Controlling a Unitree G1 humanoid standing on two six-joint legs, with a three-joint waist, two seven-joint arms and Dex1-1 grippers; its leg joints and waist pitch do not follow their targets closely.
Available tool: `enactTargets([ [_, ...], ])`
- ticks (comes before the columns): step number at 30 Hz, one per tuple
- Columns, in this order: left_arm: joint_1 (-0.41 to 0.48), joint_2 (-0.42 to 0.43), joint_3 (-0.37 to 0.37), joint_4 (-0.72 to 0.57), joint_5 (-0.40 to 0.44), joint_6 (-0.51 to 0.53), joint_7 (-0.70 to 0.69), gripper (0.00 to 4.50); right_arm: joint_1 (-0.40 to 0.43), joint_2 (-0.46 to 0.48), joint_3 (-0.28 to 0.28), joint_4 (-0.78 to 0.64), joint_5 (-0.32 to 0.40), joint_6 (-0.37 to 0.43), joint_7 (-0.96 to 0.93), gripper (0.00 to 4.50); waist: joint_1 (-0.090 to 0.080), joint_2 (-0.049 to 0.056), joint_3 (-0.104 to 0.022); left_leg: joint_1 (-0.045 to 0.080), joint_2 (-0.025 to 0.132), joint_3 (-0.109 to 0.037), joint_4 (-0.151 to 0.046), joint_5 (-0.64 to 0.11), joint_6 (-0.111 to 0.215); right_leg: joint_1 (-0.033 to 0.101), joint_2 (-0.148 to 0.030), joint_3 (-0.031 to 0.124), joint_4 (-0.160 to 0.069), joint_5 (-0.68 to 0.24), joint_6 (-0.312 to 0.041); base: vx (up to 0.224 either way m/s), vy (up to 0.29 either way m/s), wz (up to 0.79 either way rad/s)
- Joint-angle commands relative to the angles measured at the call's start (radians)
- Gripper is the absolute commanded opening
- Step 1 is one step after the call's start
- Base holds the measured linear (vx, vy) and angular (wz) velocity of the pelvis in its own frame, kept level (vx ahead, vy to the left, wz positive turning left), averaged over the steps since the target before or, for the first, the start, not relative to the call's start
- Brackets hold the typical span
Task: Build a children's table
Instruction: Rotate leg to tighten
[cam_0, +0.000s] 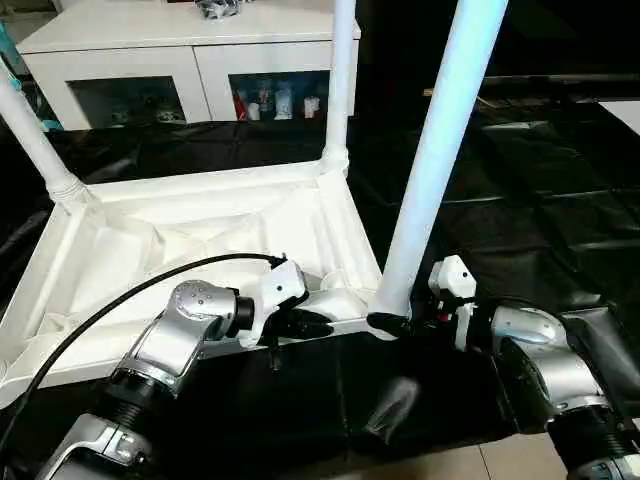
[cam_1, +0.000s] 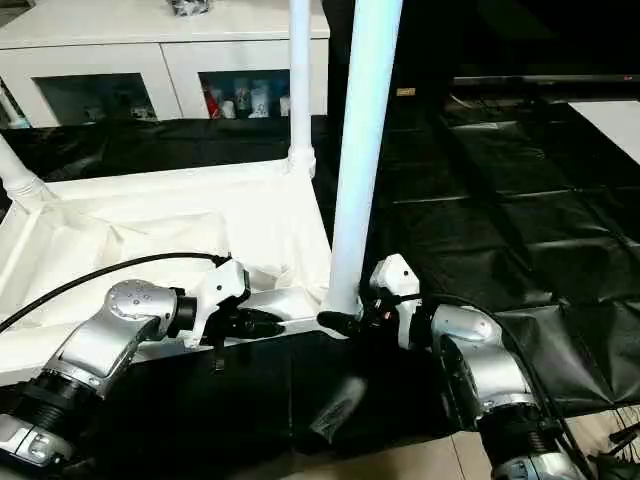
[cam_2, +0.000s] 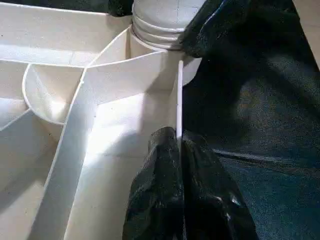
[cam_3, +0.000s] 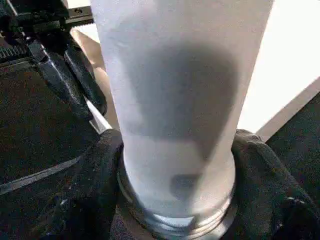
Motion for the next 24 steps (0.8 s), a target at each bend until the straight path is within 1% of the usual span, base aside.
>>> enactTargets([
  [1, 0.009, -0.019, -0.013, 0.021, -0.007, 0.006, 0.016, 0.00, -0.011, 0.030, -0.011, 0.025, -0.027, -0.026, -0.084, 2.72, 0.005, -0.016, -0.056, 0.001, 0.030, -0.004, -0.051, -0.093, 0.123, 0.052, -0.052, 0.032, -0.061, 0.029, -0.291, 0.000, 0.000, 0.00],
  [2, 0.005, -0.025, -0.011, 0.031, -0.002, 0.006, 0.030, 0.00, -0.013, 0.040, -0.013, 0.032, -0.031, -0.031, -0.103, 2.71, 0.003, -0.016, -0.053, 0.001, 0.030, -0.004, -0.053, -0.110, 0.112, 0.049, -0.053, 0.032, -0.065, -0.002, -0.288, 0.000, 0.000, 0.00],
  [3, -0.008, -0.042, -0.007, 0.061, 0.017, 0.007, 0.077, 0.00, -0.019, 0.068, -0.019, 0.051, -0.044, -0.038, -0.159, 2.70, 0.000, -0.016, -0.052, 0.002, 0.029, -0.004, -0.055, -0.134, 0.096, 0.050, -0.053, 0.032, -0.068, -0.044, -0.281, 0.000, 0.000, 0.00],
  [4, -0.008, -0.042, -0.007, 0.061, 0.017, 0.007, 0.077, 0.00, -0.019, 0.068, -0.019, 0.051, -0.044, -0.038, -0.159, 2.70, -0.003, -0.015, -0.051, 0.004, 0.031, -0.004, -0.057, -0.146, 0.089, 0.047, -0.052, 0.033, -0.071, -0.065, -0.278, 0.000, 0.000, 0.00],
  [5, -0.013, -0.049, -0.007, 0.071, 0.026, 0.008, 0.097, 0.00, -0.021, 0.078, -0.021, 0.058, -0.048, -0.038, -0.181, 2.70, -0.004, -0.015, -0.050, 0.004, 0.031, -0.007, -0.060, -0.166, 0.075, 0.049, -0.053, 0.033, -0.073, -0.096, -0.271, 0.000, 0.000, 0.00],
  [6, -0.022, -0.062, -0.006, 0.089, 0.035, 0.012, 0.125, 0.00, -0.026, 0.098, -0.021, 0.066, -0.055, -0.030, -0.215, 2.70, -0.007, -0.015, -0.049, 0.005, 0.032, -0.006, -0.060, -0.170, 0.070, 0.046, -0.053, 0.034, -0.075, -0.104, -0.263, 0.000, 0.000, 0.00],
  [7, -0.029, -0.074, -0.005, 0.104, 0.042, 0.017, 0.148, 0.00, -0.031, 0.113, -0.021, 0.077, -0.064, -0.024, -0.248, 2.70, -0.007, -0.012, -0.048, 0.006, 0.032, -0.007, -0.062, -0.178, 0.065, 0.045, -0.053, 0.034, -0.075, -0.116, -0.261, 0.000, 0.000, 0.00],
  [8, -0.043, -0.097, 0.002, 0.133, 0.054, 0.029, 0.199, 0.00, -0.038, 0.140, -0.021, 0.093, -0.080, -0.032, -0.300, 2.70, -0.010, -0.014, -0.046, 0.006, 0.030, -0.007, -0.064, -0.200, 0.054, 0.044, -0.052, 0.034, -0.079, -0.152, -0.254, 0.000, 0.000, 0.00],
  [9, -0.052, -0.111, 0.006, 0.151, 0.061, 0.035, 0.228, 0.00, -0.042, 0.156, -0.021, 0.102, -0.086, -0.032, -0.329, 2.70, -0.010, -0.013, -0.045, 0.009, 0.031, -0.007, -0.066, -0.218, 0.042, 0.041, -0.053, 0.035, -0.083, -0.185, -0.244, 0.000, 0.000, 0.00],
  [10, -0.052, -0.111, 0.006, 0.151, 0.061, 0.035, 0.228, 0.00, -0.042, 0.156, -0.021, 0.102, -0.086, -0.032, -0.329, 2.70, -0.009, -0.013, -0.045, 0.011, 0.031, -0.008, -0.067, -0.228, 0.036, 0.041, -0.054, 0.035, -0.085, -0.200, -0.241, 0.000, 0.000, 0.00],
  [11, -0.084, -0.162, 0.030, 0.210, 0.069, 0.065, 0.330, 0.00, -0.073, 0.213, -0.026, 0.157, -0.123, -0.020, -0.469, 2.70, -0.009, -0.014, -0.046, 0.009, 0.031, -0.009, -0.067, -0.232, 0.033, 0.043, -0.055, 0.037, -0.085, -0.204, -0.235, 0.000, 0.000, 0.00],
  [12, -0.084, -0.162, 0.030, 0.210, 0.069, 0.065, 0.330, 0.00, -0.073, 0.213, -0.026, 0.157, -0.123, -0.020, -0.469, 2.70, -0.012, -0.011, -0.043, 0.012, 0.029, -0.007, -0.070, -0.237, 0.024, 0.036, -0.052, 0.037, -0.088, -0.216, -0.232, 0.000, 0.000, 0.00],
  [13, -0.102, -0.191, 0.042, 0.242, 0.070, 0.076, 0.378, 0.00, -0.094, 0.248, -0.035, 0.190, -0.133, -0.003, -0.550, 2.70, -0.013, -0.013, -0.043, 0.012, 0.029, -0.008, -0.070, -0.244, 0.018, 0.037, -0.054, 0.037, -0.089, -0.228, -0.230, 0.000, 0.000, 0.00],
  [14, -0.134, -0.240, 0.064, 0.300, 0.071, 0.083, 0.463, 0.00, -0.128, 0.304, -0.052, 0.244, -0.144, 0.036, -0.672, 2.70, -0.015, -0.015, -0.044, 0.009, 0.024, -0.010, -0.071, -0.241, 0.009, 0.039, -0.054, 0.036, -0.089, -0.249, -0.220, 0.000, 0.000, 0.00],
  [15, -0.151, -0.264, 0.070, 0.329, 0.070, 0.081, 0.491, 0.00, -0.148, 0.331, -0.057, 0.275, -0.160, 0.057, -0.746, 2.70, -0.013, -0.014, -0.045, 0.016, 0.025, -0.010, -0.070, -0.246, 0.004, 0.036, -0.056, 0.038, -0.092, -0.256, -0.217, 0.000, 0.000, 0.00],
  [16, -0.153, -0.266, 0.071, 0.330, 0.070, 0.081, 0.493, 0.00, -0.149, 0.332, -0.057, 0.277, -0.160, 0.058, -0.748, 2.70, -0.012, -0.015, -0.044, 0.016, 0.024, -0.009, -0.069, -0.245, 0.005, 0.036, -0.056, 0.039, -0.094, -0.254, -0.216, 0.000, 0.000, 0.00],
  [17, -0.167, -0.291, 0.083, 0.355, 0.062, 0.080, 0.522, 0.00, -0.165, 0.354, -0.058, 0.300, -0.160, 0.072, -0.779, 2.70, -0.011, -0.015, -0.043, 0.014, 0.024, -0.009, -0.070, -0.250, 0.008, 0.037, -0.056, 0.039, -0.095, -0.252, -0.212, 0.000, 0.000, 0.00],
  [18, -0.176, -0.304, 0.090, 0.371, 0.058, 0.079, 0.538, 0.00, -0.174, 0.368, -0.062, 0.314, -0.158, 0.078, -0.798, 2.69, -0.011, -0.017, -0.041, 0.015, 0.022, -0.007, -0.071, -0.270, 0.014, 0.034, -0.055, 0.039, -0.098, -0.276, -0.202, 0.000, 0.000, 0.00],
  [19, -0.196, -0.328, 0.097, 0.405, 0.058, 0.072, 0.571, 0.00, -0.194, 0.402, -0.088, 0.338, -0.134, 0.095, -0.834, 2.69, -0.009, -0.018, -0.043, 0.015, 0.022, -0.009, -0.071, -0.275, 0.019, 0.036, -0.057, 0.039, -0.100, -0.291, -0.192, 0.000, 0.000, 0.00],
  [20, -0.211, -0.344, 0.099, 0.431, 0.060, 0.064, 0.589, 0.00, -0.210, 0.430, -0.113, 0.356, -0.111, 0.107, -0.865, 2.69, -0.009, -0.016, -0.042, 0.017, 0.021, -0.008, -0.072, -0.279, 0.021, 0.032, -0.056, 0.040, -0.103, -0.302, -0.187, 0.000, 0.000, 0.00],
  [21, -0.222, -0.354, 0.097, 0.449, 0.064, 0.057, 0.593, 0.00, -0.222, 0.449, -0.132, 0.371, -0.096, 0.110, -0.885, 2.69, -0.008, -0.016, -0.041, 0.023, 0.021, -0.010, -0.074, -0.302, 0.017, 0.029, -0.057, 0.039, -0.106, -0.340, -0.180, 0.000, 0.000, 0.00],
  [22, -0.228, -0.361, 0.096, 0.459, 0.067, 0.053, 0.597, 0.00, -0.229, 0.460, -0.139, 0.379, -0.089, 0.108, -0.887, 2.69, -0.008, -0.017, -0.040, 0.023, 0.020, -0.010, -0.075, -0.311, 0.017, 0.029, -0.057, 0.039, -0.108, -0.359, -0.174, 0.000, 0.000, 0.00],
  [23, -0.235, -0.367, 0.097, 0.473, 0.073, 0.047, 0.601, 0.00, -0.238, 0.468, -0.143, 0.391, -0.094, 0.103, -0.894, 2.69, -0.005, -0.013, -0.043, 0.023, 0.023, -0.012, -0.077, -0.315, 0.012, 0.029, -0.059, 0.039, -0.109, -0.361, -0.165, 0.000, 0.000, 0.00],
  [24, -0.240, -0.369, 0.096, 0.479, 0.078, 0.042, 0.599, 0.00, -0.243, 0.470, -0.136, 0.395, -0.108, 0.092, -0.896, 2.69, -0.006, -0.012, -0.043, 0.020, 0.025, -0.014, -0.080, -0.312, 0.008, 0.031, -0.057, 0.038, -0.107, -0.333, -0.166, 0.000, 0.000, 0.00],
])
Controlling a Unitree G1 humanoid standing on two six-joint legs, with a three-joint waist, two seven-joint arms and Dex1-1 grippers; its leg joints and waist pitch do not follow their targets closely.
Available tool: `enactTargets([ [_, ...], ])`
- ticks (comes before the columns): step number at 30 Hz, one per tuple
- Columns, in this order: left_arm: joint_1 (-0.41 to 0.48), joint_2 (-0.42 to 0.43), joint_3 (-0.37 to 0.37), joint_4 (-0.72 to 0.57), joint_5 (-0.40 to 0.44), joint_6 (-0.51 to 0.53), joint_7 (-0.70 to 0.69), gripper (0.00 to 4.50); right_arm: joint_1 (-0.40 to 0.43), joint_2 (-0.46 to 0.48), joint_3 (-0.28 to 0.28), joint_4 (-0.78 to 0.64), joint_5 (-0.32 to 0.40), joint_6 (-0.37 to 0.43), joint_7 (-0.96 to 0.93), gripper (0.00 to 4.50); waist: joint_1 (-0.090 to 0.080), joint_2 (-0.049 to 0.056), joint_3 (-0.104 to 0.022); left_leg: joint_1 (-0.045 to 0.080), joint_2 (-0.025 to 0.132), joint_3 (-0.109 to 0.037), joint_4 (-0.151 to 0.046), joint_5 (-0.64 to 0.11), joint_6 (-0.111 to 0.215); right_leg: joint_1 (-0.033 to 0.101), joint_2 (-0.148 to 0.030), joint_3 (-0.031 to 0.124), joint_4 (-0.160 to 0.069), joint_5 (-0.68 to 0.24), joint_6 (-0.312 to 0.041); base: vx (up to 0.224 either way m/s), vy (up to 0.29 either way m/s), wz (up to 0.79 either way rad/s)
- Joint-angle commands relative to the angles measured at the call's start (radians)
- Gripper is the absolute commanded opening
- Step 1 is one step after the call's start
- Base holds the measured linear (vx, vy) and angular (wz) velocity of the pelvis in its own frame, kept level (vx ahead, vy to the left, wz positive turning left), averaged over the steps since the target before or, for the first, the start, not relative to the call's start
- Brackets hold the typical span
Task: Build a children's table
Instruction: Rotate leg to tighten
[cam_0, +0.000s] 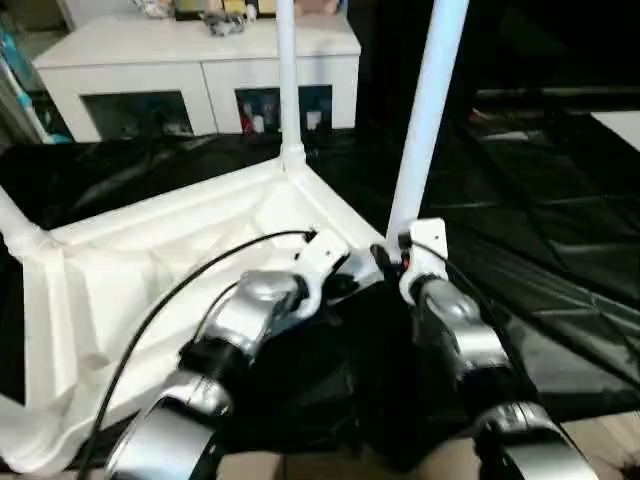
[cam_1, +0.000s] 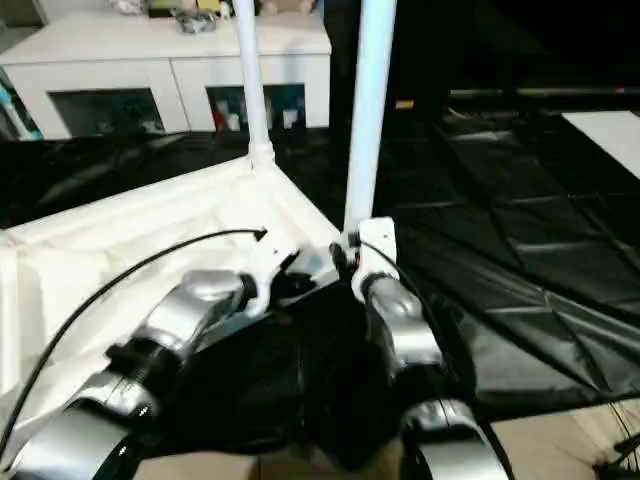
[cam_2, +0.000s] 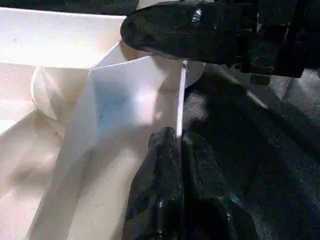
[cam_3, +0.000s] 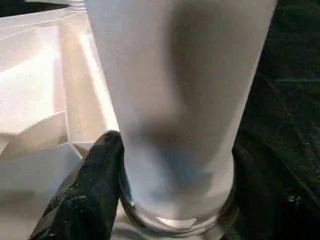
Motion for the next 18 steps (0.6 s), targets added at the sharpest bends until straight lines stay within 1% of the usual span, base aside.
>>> enactTargets([
  [1, 0.003, -0.042, 0.024, 0.068, -0.001, -0.014, 0.100, 0.00, 0.016, 0.102, 0.054, 0.046, 0.034, 0.015, 0.036, 2.69, -0.002, -0.014, -0.031, 0.001, 0.030, -0.014, -0.087, -0.313, 0.012, 0.014, -0.054, 0.034, -0.100, -0.331, -0.167, 0.000, 0.000, 0.00],
  [2, 0.003, -0.039, 0.021, 0.067, 0.003, -0.017, 0.097, 0.00, 0.015, 0.101, 0.060, 0.044, 0.028, 0.010, 0.043, 2.69, -0.001, -0.015, -0.031, 0.004, 0.030, -0.014, -0.088, -0.329, 0.009, 0.013, -0.054, 0.033, -0.100, -0.332, -0.165, 0.000, 0.000, 0.00],
  [3, 0.003, -0.039, 0.021, 0.067, 0.003, -0.017, 0.097, 0.00, 0.015, 0.101, 0.060, 0.044, 0.028, 0.010, 0.043, 2.69, -0.002, -0.016, -0.030, 0.002, 0.029, -0.015, -0.089, -0.339, 0.011, 0.015, -0.055, 0.033, -0.100, -0.339, -0.164, 0.000, 0.000, 0.00],
  [4, 0.004, -0.036, 0.019, 0.066, 0.005, -0.020, 0.093, 0.00, 0.016, 0.101, 0.062, 0.042, 0.025, 0.004, 0.040, 2.69, -0.002, -0.014, -0.031, 0.001, 0.029, -0.016, -0.089, -0.341, 0.011, 0.015, -0.056, 0.033, -0.101, -0.342, -0.163, 0.000, 0.000, 0.00],
  [5, 0.006, -0.033, 0.018, 0.066, 0.006, -0.020, 0.092, 0.00, 0.017, 0.098, 0.067, 0.041, 0.019, -0.003, 0.040, 2.69, -0.004, -0.016, -0.030, 0.001, 0.029, -0.016, -0.090, -0.348, 0.013, 0.014, -0.056, 0.033, -0.103, -0.351, -0.160, 0.000, 0.000, 0.00],
  [6, 0.007, -0.030, 0.016, 0.069, 0.010, -0.025, 0.087, 0.00, 0.018, 0.100, 0.058, 0.037, 0.028, -0.008, 0.044, 2.69, -0.004, -0.014, -0.030, 0.001, 0.028, -0.016, -0.090, -0.351, 0.016, 0.013, -0.057, 0.033, -0.103, -0.360, -0.157, 0.000, 0.000, 0.00],
  [7, 0.007, -0.028, 0.015, 0.071, 0.010, -0.027, 0.083, 0.00, 0.019, 0.105, 0.040, 0.032, 0.050, -0.007, 0.052, 2.69, -0.004, -0.016, -0.030, 0.001, 0.028, -0.016, -0.090, -0.349, 0.018, 0.013, -0.058, 0.033, -0.105, -0.361, -0.156, 0.000, 0.000, 0.00],
  [8, 0.005, -0.028, 0.016, 0.079, 0.011, -0.031, 0.081, 0.00, 0.018, 0.110, 0.024, 0.030, 0.064, -0.008, 0.062, 3.04, -0.005, -0.017, -0.030, 0.000, 0.027, -0.016, -0.091, -0.349, 0.023, 0.012, -0.058, 0.034, -0.105, -0.363, -0.155, 0.000, 0.000, 0.00],
  [9, 0.003, -0.026, 0.012, 0.083, 0.014, -0.041, 0.073, 0.00, 0.018, 0.112, 0.012, 0.022, 0.074, -0.013, 0.072, 3.25, -0.005, -0.016, -0.030, 0.001, 0.028, -0.017, -0.092, -0.351, 0.025, 0.011, -0.058, 0.033, -0.107, -0.372, -0.154, 0.000, 0.000, 0.00],
  [10, 0.004, -0.024, 0.010, 0.083, 0.014, -0.045, 0.068, 0.00, 0.017, 0.111, 0.008, 0.018, 0.076, -0.015, 0.076, 3.25, -0.005, -0.016, -0.029, 0.001, 0.028, -0.017, -0.093, -0.353, 0.026, 0.011, -0.059, 0.034, -0.108, -0.377, -0.152, 0.000, 0.000, 0.00],
  [11, 0.003, -0.021, 0.007, 0.088, 0.017, -0.054, 0.060, 0.00, 0.014, 0.107, 0.004, 0.017, 0.073, -0.025, 0.080, 3.39, -0.006, -0.018, -0.028, 0.001, 0.028, -0.018, -0.095, -0.362, 0.029, 0.010, -0.060, 0.033, -0.111, -0.400, -0.144, 0.000, 0.000, 0.00],
  [13, 0.005, -0.017, 0.003, 0.087, 0.022, -0.063, 0.051, 0.00, 0.012, 0.103, 0.000, 0.017, 0.070, -0.035, 0.079, 3.49, -0.006, -0.018, -0.029, 0.000, 0.027, -0.018, -0.095, -0.366, 0.032, 0.009, -0.061, 0.033, -0.114, -0.419, -0.138, 0.000, 0.000, 0.00],
  [14, 0.011, -0.013, -0.001, 0.079, 0.023, -0.066, 0.039, 0.00, 0.013, 0.093, 0.004, 0.012, 0.065, -0.039, 0.087, 3.74, -0.008, -0.019, -0.030, -0.005, 0.028, -0.020, -0.097, -0.354, 0.032, 0.012, -0.064, 0.034, -0.112, -0.417, -0.135, 0.000, 0.000, 0.00],
  [15, 0.016, -0.008, -0.005, 0.072, 0.024, -0.074, 0.027, 0.00, 0.014, 0.085, 0.010, 0.008, 0.058, -0.047, 0.094, 3.84, -0.010, -0.019, -0.030, -0.012, 0.029, -0.022, -0.100, -0.336, 0.032, 0.016, -0.061, 0.031, -0.109, -0.406, -0.131, 0.000, 0.000, 0.00],
  [16, 0.018, -0.007, -0.007, 0.069, 0.024, -0.077, 0.023, 0.00, 0.014, 0.082, 0.013, 0.006, 0.055, -0.050, 0.096, 3.84, -0.009, -0.018, -0.030, -0.012, 0.029, -0.022, -0.100, -0.337, 0.033, 0.014, -0.061, 0.030, -0.110, -0.409, -0.130, 0.000, 0.000, 0.00],
  [17, 0.037, 0.006, -0.011, 0.037, 0.019, -0.075, -0.007, 0.00, 0.021, 0.052, 0.029, -0.013, 0.038, -0.067, 0.123, 3.96, -0.008, -0.021, -0.030, -0.010, 0.030, -0.021, -0.098, -0.336, 0.034, 0.011, -0.063, 0.032, -0.112, -0.414, -0.131, 0.000, 0.000, 0.00],
  [18, 0.041, 0.009, -0.011, 0.031, 0.017, -0.075, -0.013, 0.00, 0.023, 0.046, 0.030, -0.017, 0.033, -0.070, 0.129, 3.96, -0.005, -0.021, -0.034, -0.013, 0.032, -0.019, -0.095, -0.309, 0.039, 0.014, -0.065, 0.034, -0.109, -0.375, -0.138, 0.000, 0.000, 0.00],
])
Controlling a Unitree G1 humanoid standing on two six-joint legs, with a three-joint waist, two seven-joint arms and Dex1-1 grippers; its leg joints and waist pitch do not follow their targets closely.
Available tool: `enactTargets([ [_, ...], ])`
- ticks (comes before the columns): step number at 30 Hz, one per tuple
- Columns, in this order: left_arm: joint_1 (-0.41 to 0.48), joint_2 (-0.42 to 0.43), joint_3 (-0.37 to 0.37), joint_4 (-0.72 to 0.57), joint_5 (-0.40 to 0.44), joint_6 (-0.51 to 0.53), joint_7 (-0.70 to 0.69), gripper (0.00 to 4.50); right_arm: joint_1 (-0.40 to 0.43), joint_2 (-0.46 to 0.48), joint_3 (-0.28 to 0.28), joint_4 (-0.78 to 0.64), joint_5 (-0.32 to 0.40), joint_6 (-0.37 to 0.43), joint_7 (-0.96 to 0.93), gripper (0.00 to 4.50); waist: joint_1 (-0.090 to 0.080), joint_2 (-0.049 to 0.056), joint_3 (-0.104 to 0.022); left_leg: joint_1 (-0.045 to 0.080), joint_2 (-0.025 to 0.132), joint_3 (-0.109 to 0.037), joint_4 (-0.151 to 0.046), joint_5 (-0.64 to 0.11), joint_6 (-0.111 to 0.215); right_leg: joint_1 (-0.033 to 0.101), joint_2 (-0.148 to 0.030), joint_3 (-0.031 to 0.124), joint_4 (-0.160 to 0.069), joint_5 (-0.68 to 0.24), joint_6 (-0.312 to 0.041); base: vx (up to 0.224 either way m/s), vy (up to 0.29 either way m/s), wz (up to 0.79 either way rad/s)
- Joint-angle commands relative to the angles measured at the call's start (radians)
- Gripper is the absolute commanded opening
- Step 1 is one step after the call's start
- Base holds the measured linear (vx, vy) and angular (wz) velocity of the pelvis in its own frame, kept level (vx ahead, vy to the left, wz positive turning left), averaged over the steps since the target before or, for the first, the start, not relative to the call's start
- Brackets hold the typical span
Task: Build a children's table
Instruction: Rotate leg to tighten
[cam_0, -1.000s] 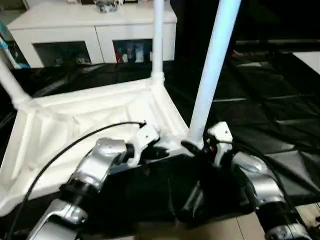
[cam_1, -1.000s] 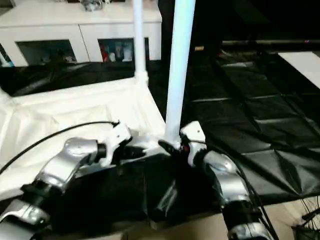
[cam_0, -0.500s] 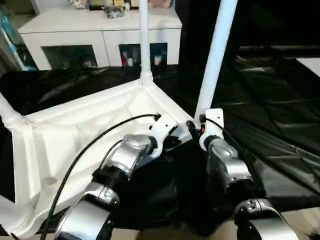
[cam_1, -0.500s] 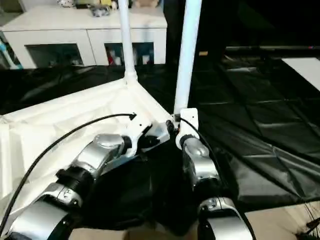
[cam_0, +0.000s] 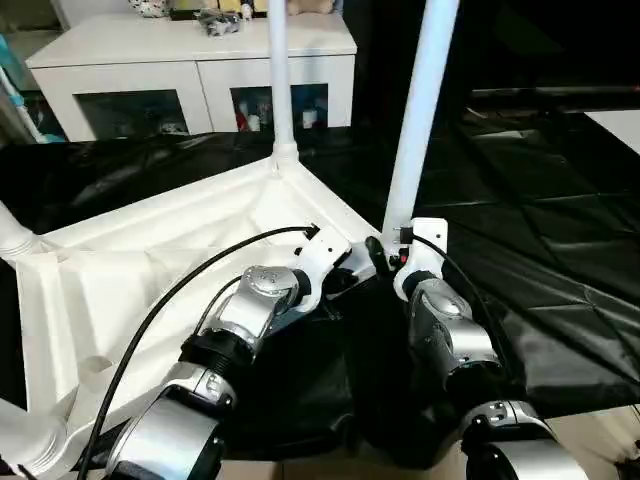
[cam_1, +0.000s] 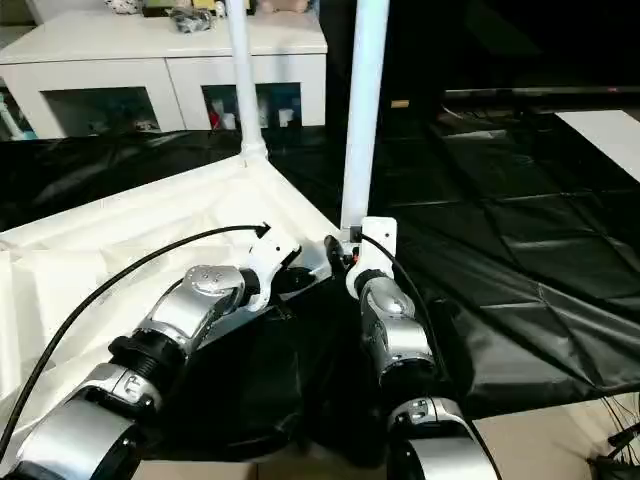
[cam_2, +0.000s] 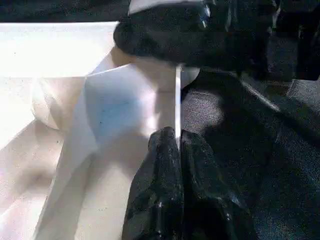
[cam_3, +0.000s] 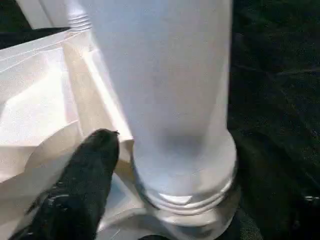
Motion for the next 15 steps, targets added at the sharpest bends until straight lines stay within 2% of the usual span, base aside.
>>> enactTargets([
  [1, 0.037, -0.013, -0.009, 0.022, -0.013, -0.006, -0.013, 0.00, 0.002, 0.020, 0.060, -0.010, -0.006, 0.000, 0.062, 3.96, 0.004, -0.019, -0.035, -0.007, 0.042, -0.018, -0.081, -0.293, 0.043, 0.024, -0.054, 0.035, -0.102, -0.345, -0.146, 0.000, 0.000, 0.00],
  [2, 0.052, 0.000, -0.010, 0.004, -0.023, -0.021, -0.052, 0.00, 0.013, -0.015, 0.081, -0.023, -0.019, -0.024, 0.126, 3.96, 0.005, -0.016, -0.033, -0.005, 0.042, -0.016, -0.081, -0.282, 0.050, 0.022, -0.052, 0.034, -0.101, -0.320, -0.160, 0.000, 0.000, 0.00],
  [4, 0.061, 0.010, -0.011, -0.008, -0.028, -0.027, -0.072, 0.00, 0.023, -0.040, 0.093, -0.033, -0.022, -0.038, 0.174, 3.96, 0.005, -0.019, -0.035, -0.008, 0.041, -0.013, -0.077, -0.261, 0.061, 0.026, -0.052, 0.034, -0.098, -0.281, -0.175, 0.000, 0.000, 0.00],
  [5, 0.075, 0.025, -0.014, -0.027, -0.034, -0.036, -0.105, 0.00, 0.036, -0.074, 0.100, -0.050, -0.017, -0.056, 0.241, 3.96, 0.006, -0.022, -0.035, -0.008, 0.041, -0.010, -0.074, -0.245, 0.072, 0.028, -0.052, 0.034, -0.096, -0.255, -0.185, 0.000, 0.000, 0.00],
  [6, 0.089, 0.041, -0.017, -0.049, -0.041, -0.041, -0.140, 0.00, 0.051, -0.111, 0.105, -0.069, -0.009, -0.071, 0.314, 3.96, 0.009, -0.022, -0.037, -0.011, 0.040, -0.010, -0.071, -0.219, 0.089, 0.033, -0.055, 0.033, -0.094, -0.230, -0.191, 0.000, 0.000, 0.00],
  [7, 0.097, 0.050, -0.019, -0.061, -0.046, -0.044, -0.161, 0.00, 0.059, -0.131, 0.107, -0.080, -0.004, -0.078, 0.355, 3.96, 0.010, -0.021, -0.036, -0.011, 0.040, -0.009, -0.070, -0.211, 0.096, 0.032, -0.055, 0.033, -0.094, -0.219, -0.195, 0.000, 0.000, 0.00],
  [10, 0.130, 0.089, -0.032, -0.126, -0.064, -0.045, -0.246, 0.00, 0.087, -0.208, 0.130, -0.125, 0.005, -0.104, 0.482, 3.96, 0.012, -0.019, -0.045, -0.014, 0.044, -0.007, -0.059, -0.115, 0.142, 0.038, -0.049, 0.028, -0.073, -0.053, -0.241, 0.000, 0.000, 0.00],
  [12, 0.139, 0.099, -0.037, -0.143, -0.068, -0.043, -0.271, 0.00, 0.092, -0.227, 0.137, -0.130, -0.001, -0.122, 0.502, 3.96, 0.012, -0.021, -0.049, -0.017, 0.041, -0.005, -0.049, -0.066, 0.175, 0.040, -0.047, 0.026, -0.060, 0.063, -0.272, 0.000, 0.000, 0.00],
  [14, 0.153, 0.117, -0.045, -0.174, -0.076, -0.042, -0.310, 0.00, 0.102, -0.255, 0.148, -0.144, -0.003, -0.143, 0.543, 3.96, 0.013, -0.020, -0.051, -0.015, 0.042, -0.005, -0.045, -0.048, 0.193, 0.041, -0.047, 0.025, -0.055, 0.105, -0.288, 0.000, 0.000, 0.00],
  [15, 0.165, 0.131, -0.050, -0.201, -0.085, -0.041, -0.340, 0.00, 0.113, -0.271, 0.147, -0.169, 0.019, -0.134, 0.588, 3.96, 0.013, -0.022, -0.054, -0.016, 0.042, -0.004, -0.042, -0.032, 0.206, 0.041, -0.046, 0.026, -0.050, 0.145, -0.296, 0.000, 0.000, 0.00],
])
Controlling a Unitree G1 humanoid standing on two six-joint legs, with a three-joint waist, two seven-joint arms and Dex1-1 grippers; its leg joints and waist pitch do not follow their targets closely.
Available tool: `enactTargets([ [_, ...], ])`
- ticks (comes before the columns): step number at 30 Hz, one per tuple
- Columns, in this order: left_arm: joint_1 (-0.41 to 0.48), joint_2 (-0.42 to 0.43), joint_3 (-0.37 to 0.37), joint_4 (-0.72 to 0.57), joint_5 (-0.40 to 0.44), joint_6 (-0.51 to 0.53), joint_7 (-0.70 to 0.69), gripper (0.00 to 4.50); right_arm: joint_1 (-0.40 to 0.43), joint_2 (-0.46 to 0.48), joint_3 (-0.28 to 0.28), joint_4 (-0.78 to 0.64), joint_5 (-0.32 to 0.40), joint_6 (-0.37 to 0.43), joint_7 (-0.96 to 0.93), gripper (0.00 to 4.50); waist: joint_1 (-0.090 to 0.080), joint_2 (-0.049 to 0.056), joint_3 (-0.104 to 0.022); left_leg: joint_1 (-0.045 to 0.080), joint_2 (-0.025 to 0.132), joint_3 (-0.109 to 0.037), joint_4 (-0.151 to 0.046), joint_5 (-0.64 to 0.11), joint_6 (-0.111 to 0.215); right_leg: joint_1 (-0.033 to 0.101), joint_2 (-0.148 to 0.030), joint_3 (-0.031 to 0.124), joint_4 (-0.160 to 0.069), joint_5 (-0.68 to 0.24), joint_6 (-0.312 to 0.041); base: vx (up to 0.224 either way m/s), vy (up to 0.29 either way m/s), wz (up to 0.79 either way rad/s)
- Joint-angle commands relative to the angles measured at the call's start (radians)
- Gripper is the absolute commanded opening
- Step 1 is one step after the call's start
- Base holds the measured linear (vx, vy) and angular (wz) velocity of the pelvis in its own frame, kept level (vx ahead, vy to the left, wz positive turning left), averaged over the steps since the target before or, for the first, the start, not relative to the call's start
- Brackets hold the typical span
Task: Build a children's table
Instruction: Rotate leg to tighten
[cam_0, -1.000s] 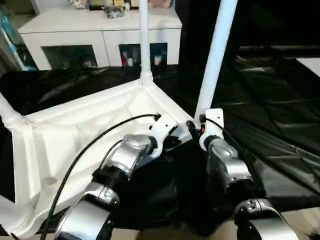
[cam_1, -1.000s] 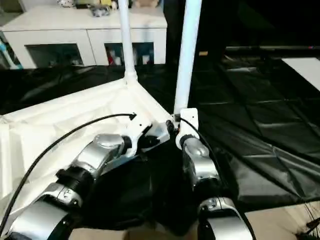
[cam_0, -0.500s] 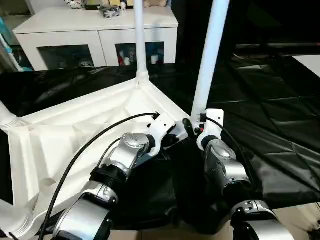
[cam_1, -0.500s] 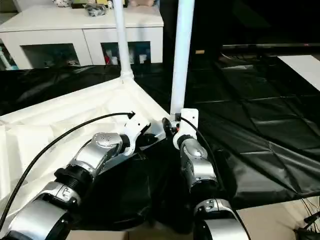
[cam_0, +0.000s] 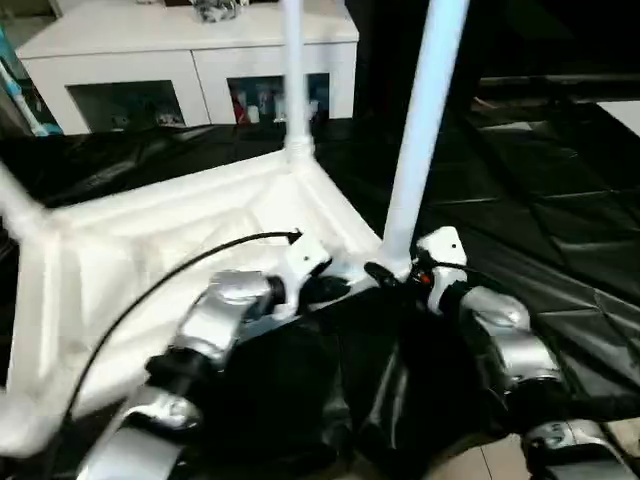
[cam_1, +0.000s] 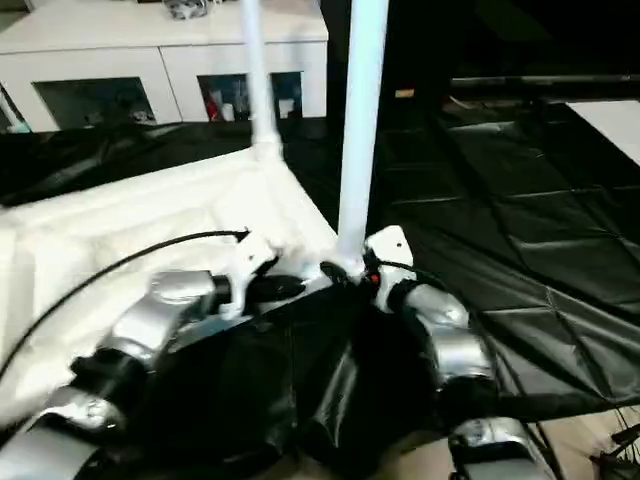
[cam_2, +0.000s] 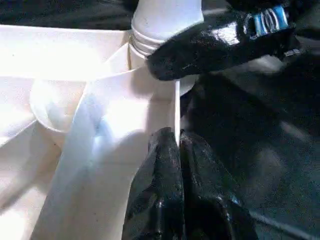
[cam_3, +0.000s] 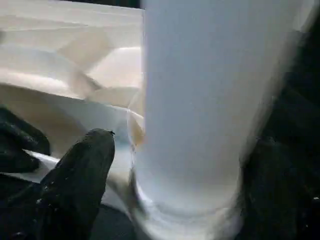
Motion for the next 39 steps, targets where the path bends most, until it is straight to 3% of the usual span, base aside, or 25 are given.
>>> enactTargets([
  [1, 0.057, 0.015, -0.038, -0.026, -0.031, 0.008, -0.090, 0.00, 0.031, -0.026, 0.010, -0.065, 0.047, 0.007, 0.101, 3.96, 0.006, -0.024, -0.054, -0.001, 0.038, -0.005, -0.038, -0.034, 0.199, 0.059, -0.048, 0.033, -0.050, 0.158, -0.298, 0.000, 0.000, 0.00],
  [4, 0.076, 0.035, -0.046, -0.064, -0.045, 0.018, -0.123, 0.00, 0.051, -0.049, 0.020, -0.096, 0.062, 0.016, 0.163, 3.96, 0.011, -0.021, -0.050, 0.003, 0.045, -0.004, -0.039, -0.064, 0.206, 0.054, -0.048, 0.031, -0.051, 0.120, -0.307, 0.000, 0.000, 0.00],
  [8, 0.111, 0.069, -0.051, -0.129, -0.062, 0.037, -0.172, 0.00, 0.089, -0.094, 0.052, -0.130, 0.077, 0.026, 0.278, 3.96, 0.012, -0.023, -0.043, 0.004, 0.046, -0.004, -0.048, -0.150, 0.152, 0.052, -0.048, 0.032, -0.064, -0.027, -0.287, 0.000, 0.000, 0.00],
  [10, 0.119, 0.076, -0.051, -0.141, -0.063, 0.043, -0.180, 0.00, 0.097, -0.102, 0.057, -0.134, 0.076, 0.027, 0.296, 3.96, 0.012, -0.023, -0.042, 0.004, 0.046, -0.004, -0.049, -0.156, 0.138, 0.051, -0.049, 0.035, -0.065, -0.043, -0.280, 0.000, 0.000, 0.00],
  [12, 0.125, 0.084, -0.052, -0.154, -0.064, 0.050, -0.188, 0.00, 0.102, -0.103, 0.052, -0.137, 0.081, 0.033, 0.300, 3.96, 0.011, -0.023, -0.044, 0.004, 0.045, -0.004, -0.049, -0.149, 0.133, 0.051, -0.049, 0.036, -0.064, -0.032, -0.279, 0.000, 0.000, 0.00],
  [13, 0.126, 0.084, -0.052, -0.155, -0.064, 0.051, -0.189, 0.00, 0.102, -0.103, 0.052, -0.138, 0.081, 0.033, 0.300, 3.71, 0.012, -0.023, -0.044, 0.004, 0.044, -0.004, -0.048, -0.144, 0.133, 0.052, -0.048, 0.035, -0.063, -0.024, -0.279, 0.000, 0.000, 0.00],
  [19, 0.131, 0.093, -0.055, -0.176, -0.070, 0.068, -0.195, 0.00, 0.100, -0.101, 0.042, -0.134, 0.096, 0.040, 0.303, 3.27, 0.013, -0.021, -0.050, 0.004, 0.041, -0.003, -0.040, -0.085, 0.155, 0.054, -0.047, 0.034, -0.053, 0.070, -0.292, 0.000, 0.000, 0.00],
  [24, 0.130, 0.096, -0.057, -0.180, -0.069, 0.072, -0.198, 0.00, 0.108, -0.101, 0.043, -0.140, 0.099, 0.046, 0.311, 2.80, 0.015, -0.021, -0.050, 0.003, 0.041, -0.003, -0.038, -0.083, 0.162, 0.054, -0.046, 0.032, -0.052, 0.066, -0.297, 0.000, 0.000, 0.00],
  [35, 0.133, 0.103, -0.056, -0.185, -0.064, 0.085, -0.193, 0.00, 0.117, -0.096, 0.039, -0.134, 0.097, 0.047, 0.295, 2.69, 0.015, -0.020, -0.050, 0.003, 0.040, -0.005, -0.038, -0.106, 0.144, 0.054, -0.046, 0.032, -0.052, 0.034, -0.293, 0.000, 0.000, 0.00],
  [39, 0.107, 0.079, -0.043, -0.129, -0.029, 0.089, -0.104, 0.00, 0.083, -0.028, 0.004, -0.054, 0.051, 0.037, 0.095, 2.69, 0.009, -0.019, -0.047, 0.004, 0.040, -0.005, -0.041, -0.117, 0.126, 0.051, -0.048, 0.033, -0.056, 0.007, -0.288, 0.000, 0.000, 0.00],
])
